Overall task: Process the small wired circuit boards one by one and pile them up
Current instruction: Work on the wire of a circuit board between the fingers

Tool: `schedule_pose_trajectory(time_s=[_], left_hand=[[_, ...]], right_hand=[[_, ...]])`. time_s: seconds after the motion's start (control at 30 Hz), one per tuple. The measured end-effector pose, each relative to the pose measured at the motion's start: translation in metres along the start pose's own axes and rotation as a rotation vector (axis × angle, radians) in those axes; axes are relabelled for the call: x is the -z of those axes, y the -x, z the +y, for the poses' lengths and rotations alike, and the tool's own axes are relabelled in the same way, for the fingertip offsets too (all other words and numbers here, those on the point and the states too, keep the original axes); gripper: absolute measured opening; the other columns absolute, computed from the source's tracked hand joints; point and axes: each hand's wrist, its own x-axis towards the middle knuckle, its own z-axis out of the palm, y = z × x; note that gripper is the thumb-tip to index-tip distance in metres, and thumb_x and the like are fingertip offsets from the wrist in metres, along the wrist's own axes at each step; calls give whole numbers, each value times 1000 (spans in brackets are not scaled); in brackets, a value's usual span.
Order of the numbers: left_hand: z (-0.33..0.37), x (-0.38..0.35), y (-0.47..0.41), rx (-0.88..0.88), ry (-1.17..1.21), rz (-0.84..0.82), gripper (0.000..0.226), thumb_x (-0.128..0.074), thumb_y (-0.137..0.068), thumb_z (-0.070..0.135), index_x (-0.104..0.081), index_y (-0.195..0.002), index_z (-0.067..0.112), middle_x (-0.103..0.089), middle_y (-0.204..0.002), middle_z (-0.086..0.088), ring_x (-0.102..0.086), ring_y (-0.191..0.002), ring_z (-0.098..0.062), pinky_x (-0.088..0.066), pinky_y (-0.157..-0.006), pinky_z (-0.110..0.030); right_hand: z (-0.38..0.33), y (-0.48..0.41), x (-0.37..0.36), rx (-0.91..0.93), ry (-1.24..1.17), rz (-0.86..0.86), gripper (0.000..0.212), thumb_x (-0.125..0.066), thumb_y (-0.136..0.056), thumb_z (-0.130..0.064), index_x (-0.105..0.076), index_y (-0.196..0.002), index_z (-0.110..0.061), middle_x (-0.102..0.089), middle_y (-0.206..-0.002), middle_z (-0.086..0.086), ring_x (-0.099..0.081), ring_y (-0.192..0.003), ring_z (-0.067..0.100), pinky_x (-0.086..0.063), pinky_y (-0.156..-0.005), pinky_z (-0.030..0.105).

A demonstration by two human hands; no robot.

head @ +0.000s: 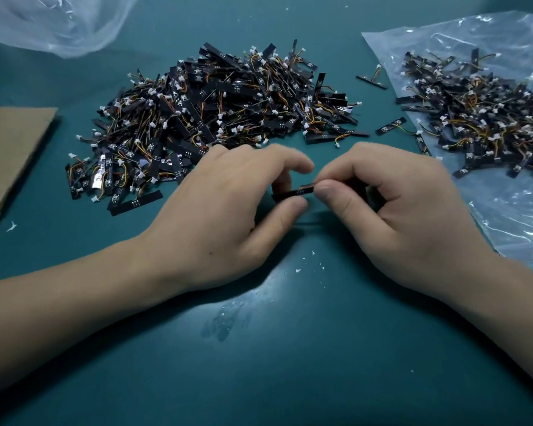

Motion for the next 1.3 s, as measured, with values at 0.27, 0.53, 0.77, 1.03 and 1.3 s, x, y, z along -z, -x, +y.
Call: schedule_pose_trajectory(time_s=[0.27, 0.53, 0.77, 1.03, 1.3], left_hand=[[4, 4, 1, 9, 39, 58, 20, -60, -98, 34, -71, -82, 26, -59, -70, 18, -53, -67, -7, -41, -71, -37], [4, 1, 2, 34, -69, -9, 28, -58, -93, 38, -66, -70, 26, -54, -57, 14, -56, -57, -17, -37, -67, -34], [0, 3, 0, 86, 116, 10, 13, -70, -94, 35, -80, -90, 27, -70, -74, 14, -63, -65, -6, -51, -63, -31], [-1, 3, 0, 83, 115, 22, 19, -76, -90, 40, -79, -84, 22, -70, -72, 12, -60, -62, -4, -47, -59, -26], [5, 9, 0, -1, 187, -55, 12, -66, -96, 25, -75, -94, 18, -64, -72, 14, -59, -62, -7, -44, -60, -21]], right_hand=[[1, 2, 2, 0, -55, 146, 8, -75, -96, -25, -79, -97, -19, -63, -88, -2, -58, -75, 14, -41, -70, 19], [-10, 6, -3, 129, 8, 92, 6, -80, -93, -22, -81, -92, -15, -62, -81, 3, -55, -72, 10, -43, -68, 19], [-8, 5, 2, 46, -198, -8, 19, -73, -94, -36, -72, -104, -20, -58, -77, -2, -55, -65, 17, -42, -61, 26], [-8, 0, 1, -162, -188, -119, 25, -58, -98, -38, -65, -79, -23, -56, -61, -8, -51, -56, 11, -36, -54, 19], [-9, 0, 3, -178, -209, -57, 21, -60, -95, -26, -64, -75, -21, -54, -62, -2, -47, -56, 9, -34, -54, 16]])
